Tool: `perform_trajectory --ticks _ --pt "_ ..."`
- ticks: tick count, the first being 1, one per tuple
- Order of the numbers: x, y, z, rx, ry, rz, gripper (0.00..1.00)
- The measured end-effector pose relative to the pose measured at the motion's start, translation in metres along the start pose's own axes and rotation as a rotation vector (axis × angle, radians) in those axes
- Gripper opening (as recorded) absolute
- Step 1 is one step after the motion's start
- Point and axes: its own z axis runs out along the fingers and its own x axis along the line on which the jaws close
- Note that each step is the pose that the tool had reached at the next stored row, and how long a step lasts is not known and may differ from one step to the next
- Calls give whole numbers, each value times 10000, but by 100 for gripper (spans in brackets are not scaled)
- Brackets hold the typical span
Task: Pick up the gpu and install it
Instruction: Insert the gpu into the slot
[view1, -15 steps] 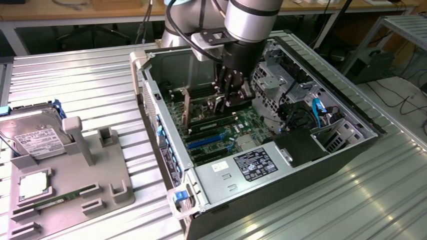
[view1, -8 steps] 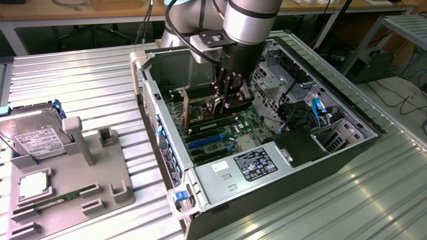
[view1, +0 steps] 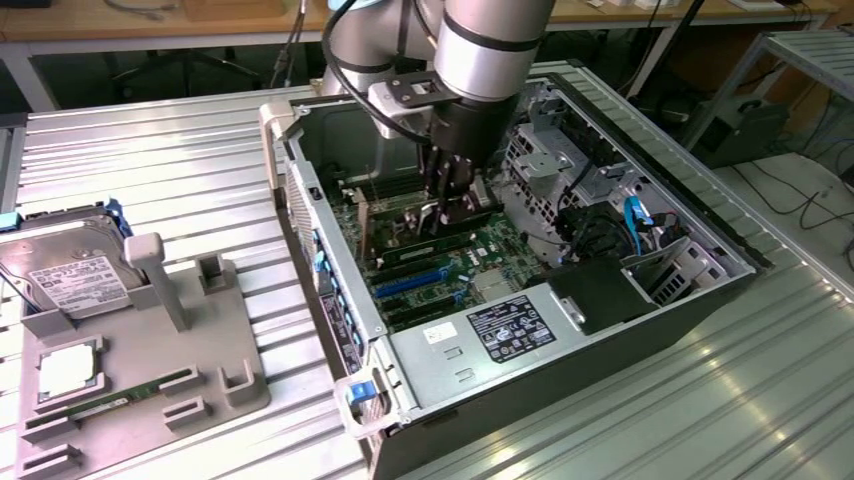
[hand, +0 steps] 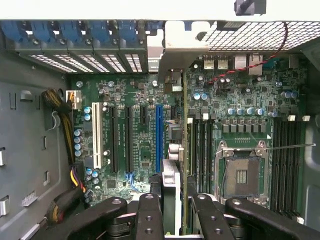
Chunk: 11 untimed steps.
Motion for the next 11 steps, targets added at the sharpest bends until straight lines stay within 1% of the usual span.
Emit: perform_trajectory --ticks 3,6,11 --pt "1 21 32 0 1 0 28" --pt "11 25 56 -2 7 0 28" --pt "38 25 63 -2 13 0 28"
